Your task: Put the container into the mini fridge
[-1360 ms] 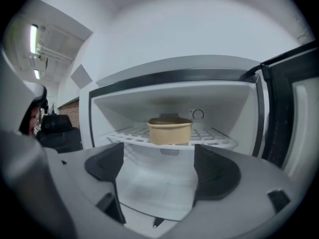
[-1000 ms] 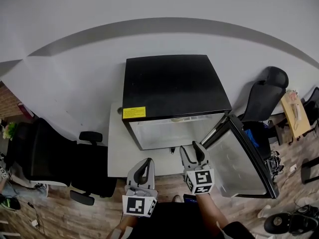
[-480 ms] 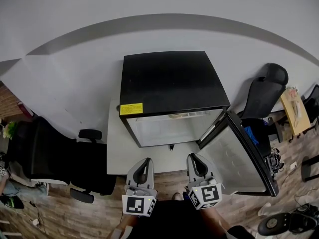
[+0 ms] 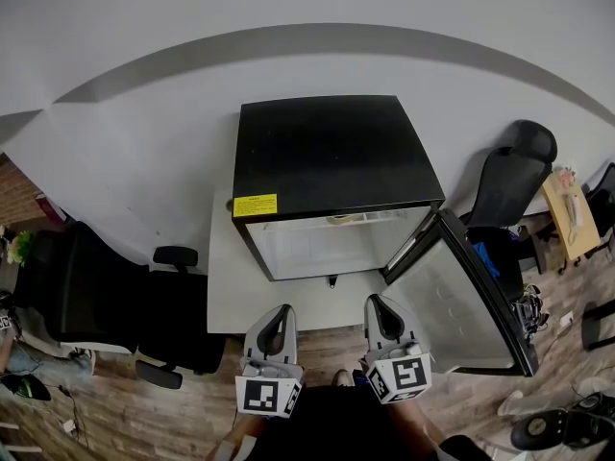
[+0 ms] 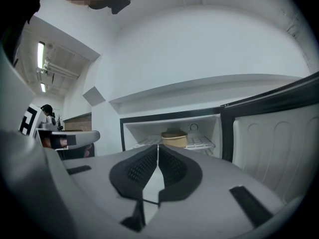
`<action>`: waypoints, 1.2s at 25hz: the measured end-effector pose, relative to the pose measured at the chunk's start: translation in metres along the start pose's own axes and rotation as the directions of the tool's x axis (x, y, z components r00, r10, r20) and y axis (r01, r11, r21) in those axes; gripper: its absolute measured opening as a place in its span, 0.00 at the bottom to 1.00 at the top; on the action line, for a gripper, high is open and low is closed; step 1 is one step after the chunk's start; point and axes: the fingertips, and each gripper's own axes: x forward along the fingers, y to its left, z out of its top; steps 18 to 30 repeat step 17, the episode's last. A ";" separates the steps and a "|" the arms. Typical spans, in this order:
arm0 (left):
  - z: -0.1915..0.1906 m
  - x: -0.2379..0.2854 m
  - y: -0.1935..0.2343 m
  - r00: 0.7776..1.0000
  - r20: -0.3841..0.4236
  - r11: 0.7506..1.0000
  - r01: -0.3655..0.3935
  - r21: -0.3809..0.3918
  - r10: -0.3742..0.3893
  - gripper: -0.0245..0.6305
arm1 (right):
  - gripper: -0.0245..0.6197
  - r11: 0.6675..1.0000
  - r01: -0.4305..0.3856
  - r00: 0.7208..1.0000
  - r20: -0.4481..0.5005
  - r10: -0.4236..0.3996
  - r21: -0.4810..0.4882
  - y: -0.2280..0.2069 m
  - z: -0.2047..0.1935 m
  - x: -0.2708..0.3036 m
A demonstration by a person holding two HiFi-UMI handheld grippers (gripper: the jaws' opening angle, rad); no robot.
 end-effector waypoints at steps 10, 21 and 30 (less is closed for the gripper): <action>0.002 -0.002 0.001 1.000 0.004 1.000 0.000 -0.003 0.000 0.05 | 0.07 1.000 0.001 1.000 0.005 -0.001 -0.002 0.004 0.000 0.001; 0.003 -0.002 0.001 1.000 0.007 1.000 0.004 -0.007 -0.004 0.05 | 0.07 1.000 0.011 1.000 0.005 -0.011 -0.010 0.004 -0.001 0.001; 0.003 -0.002 0.001 1.000 0.007 1.000 0.004 -0.007 -0.004 0.05 | 0.07 1.000 0.011 1.000 0.005 -0.011 -0.010 0.004 -0.001 0.001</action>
